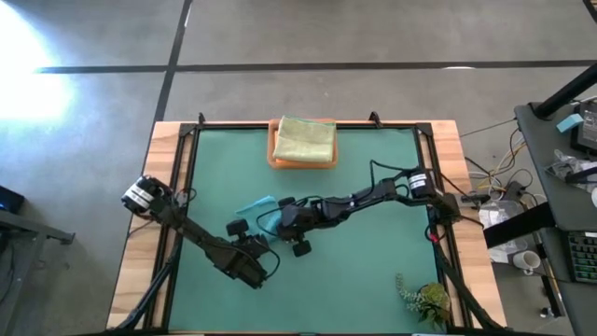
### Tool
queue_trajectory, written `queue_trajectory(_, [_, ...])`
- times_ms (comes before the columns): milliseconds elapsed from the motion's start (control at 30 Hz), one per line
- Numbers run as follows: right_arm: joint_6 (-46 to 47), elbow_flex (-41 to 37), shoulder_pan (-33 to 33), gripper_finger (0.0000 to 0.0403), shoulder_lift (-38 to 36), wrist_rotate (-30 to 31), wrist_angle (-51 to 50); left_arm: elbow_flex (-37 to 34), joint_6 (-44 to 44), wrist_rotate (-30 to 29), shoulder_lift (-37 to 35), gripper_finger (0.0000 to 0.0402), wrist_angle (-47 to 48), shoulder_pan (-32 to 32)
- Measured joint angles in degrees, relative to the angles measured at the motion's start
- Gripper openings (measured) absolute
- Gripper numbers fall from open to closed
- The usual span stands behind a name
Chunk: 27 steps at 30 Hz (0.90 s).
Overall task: Fold microfiber towels
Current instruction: Put the blue towel into the orange bin
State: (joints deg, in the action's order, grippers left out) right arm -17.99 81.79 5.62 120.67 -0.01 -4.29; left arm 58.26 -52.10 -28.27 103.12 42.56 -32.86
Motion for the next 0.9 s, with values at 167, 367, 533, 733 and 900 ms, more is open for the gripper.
queue_trajectory(167, [0.85, 1.40, 0.01, 0.0017, -0.10, -0.86, -3.26, 0.04, 0.55, 1.10, -0.09, 0.0011, 0.44, 0.53])
queue_trajectory(367, [3.16, 4.44, -0.14, 0.0010, -0.28, -1.96, -8.85, -0.04, 3.15, 3.52, -1.22, 0.0011, 1.03, 1.12])
queue_trajectory(533, [3.99, 5.82, -0.35, 0.0009, -2.21, -3.53, -13.99, 0.65, 8.62, 5.40, -5.26, 0.0011, 2.00, 2.81])
queue_trajectory(733, [8.23, 5.81, -1.52, 0.0009, -6.84, -4.84, -18.60, 2.54, 17.10, 7.86, -10.90, 0.0011, 1.82, 7.24])
queue_trajectory(900, [12.37, 5.80, -1.96, 0.0009, -12.53, -4.42, -21.61, 4.59, 24.61, 8.75, -14.80, 0.0011, 2.38, 11.48])
